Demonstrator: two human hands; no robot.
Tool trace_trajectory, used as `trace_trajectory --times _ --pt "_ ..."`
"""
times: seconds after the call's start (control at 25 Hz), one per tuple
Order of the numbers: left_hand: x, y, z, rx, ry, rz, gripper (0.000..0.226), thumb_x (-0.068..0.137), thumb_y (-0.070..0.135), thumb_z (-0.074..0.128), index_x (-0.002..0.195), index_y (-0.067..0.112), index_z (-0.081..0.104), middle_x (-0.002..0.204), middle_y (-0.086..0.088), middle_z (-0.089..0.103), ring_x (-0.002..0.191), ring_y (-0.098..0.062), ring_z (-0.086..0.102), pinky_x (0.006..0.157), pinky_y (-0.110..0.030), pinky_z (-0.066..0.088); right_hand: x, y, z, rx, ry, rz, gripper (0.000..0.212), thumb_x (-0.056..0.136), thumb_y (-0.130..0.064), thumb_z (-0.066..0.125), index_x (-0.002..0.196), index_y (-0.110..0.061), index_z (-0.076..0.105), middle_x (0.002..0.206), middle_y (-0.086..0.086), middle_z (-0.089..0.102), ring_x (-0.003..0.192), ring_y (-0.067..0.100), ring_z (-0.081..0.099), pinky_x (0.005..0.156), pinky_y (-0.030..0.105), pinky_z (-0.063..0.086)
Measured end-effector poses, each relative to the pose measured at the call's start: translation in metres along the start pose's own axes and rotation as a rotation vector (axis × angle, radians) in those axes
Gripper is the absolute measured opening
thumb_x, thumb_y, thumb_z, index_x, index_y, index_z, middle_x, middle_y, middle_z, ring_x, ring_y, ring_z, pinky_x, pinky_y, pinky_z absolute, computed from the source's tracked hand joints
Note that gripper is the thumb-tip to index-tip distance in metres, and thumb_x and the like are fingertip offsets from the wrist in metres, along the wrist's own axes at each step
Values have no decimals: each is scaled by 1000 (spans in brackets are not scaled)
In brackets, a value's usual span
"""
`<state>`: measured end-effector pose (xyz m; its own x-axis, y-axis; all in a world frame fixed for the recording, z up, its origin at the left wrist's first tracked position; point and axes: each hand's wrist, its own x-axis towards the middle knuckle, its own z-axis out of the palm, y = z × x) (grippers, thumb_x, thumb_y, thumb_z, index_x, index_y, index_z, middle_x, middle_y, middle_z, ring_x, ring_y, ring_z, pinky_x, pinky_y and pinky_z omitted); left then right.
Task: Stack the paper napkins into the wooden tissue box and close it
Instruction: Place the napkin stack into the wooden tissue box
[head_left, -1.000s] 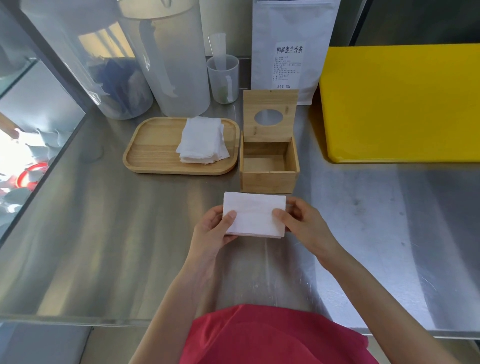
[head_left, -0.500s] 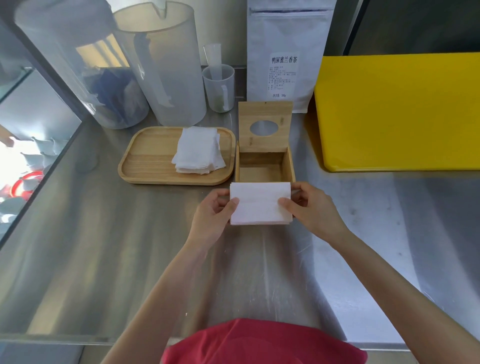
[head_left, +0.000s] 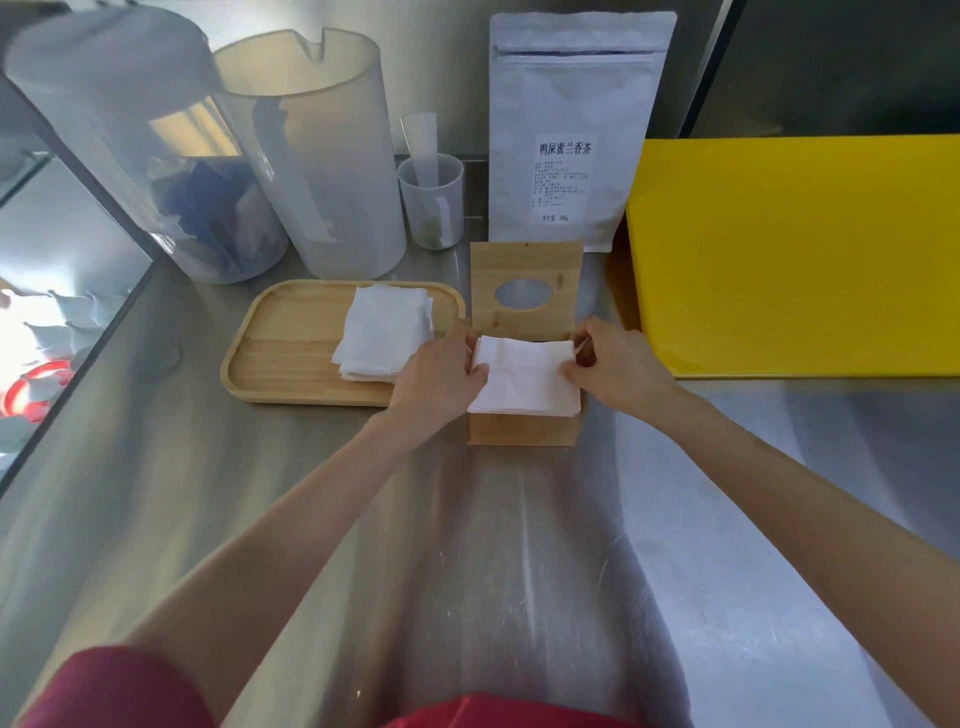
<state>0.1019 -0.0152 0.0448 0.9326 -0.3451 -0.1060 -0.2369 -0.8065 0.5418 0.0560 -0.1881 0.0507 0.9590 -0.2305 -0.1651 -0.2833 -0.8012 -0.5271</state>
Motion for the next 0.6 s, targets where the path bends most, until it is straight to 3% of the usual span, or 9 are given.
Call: trace_trajectory --times 0.2,0.36,0.6 --pt "20 8 1 340 -87 149 28 90 18 49 114 5 44 107 -13 63 99 -32 59 68 -35 40 15 -8 2 -342 -99 -86 14 87 -15 52 99 -7 52 97 18 63 78 29 56 60 34 42" --pt "26 12 11 671 -100 194 34 89 14 50 120 4 42 106 -13 66 97 -29 62 60 -31 37 21 -15 10 -585 -123 -122 13 88 -13 52 100 -9 54 101 14 64 91 31 61 62 34 39" --pt "33 17 25 861 -157 254 25 87 10 54 112 6 52 112 -11 65 106 -28 59 73 -31 43 22 -19 25 -787 -99 -183 16 85 -5 53 99 -10 59 104 9 68 98 27 63 64 30 36"
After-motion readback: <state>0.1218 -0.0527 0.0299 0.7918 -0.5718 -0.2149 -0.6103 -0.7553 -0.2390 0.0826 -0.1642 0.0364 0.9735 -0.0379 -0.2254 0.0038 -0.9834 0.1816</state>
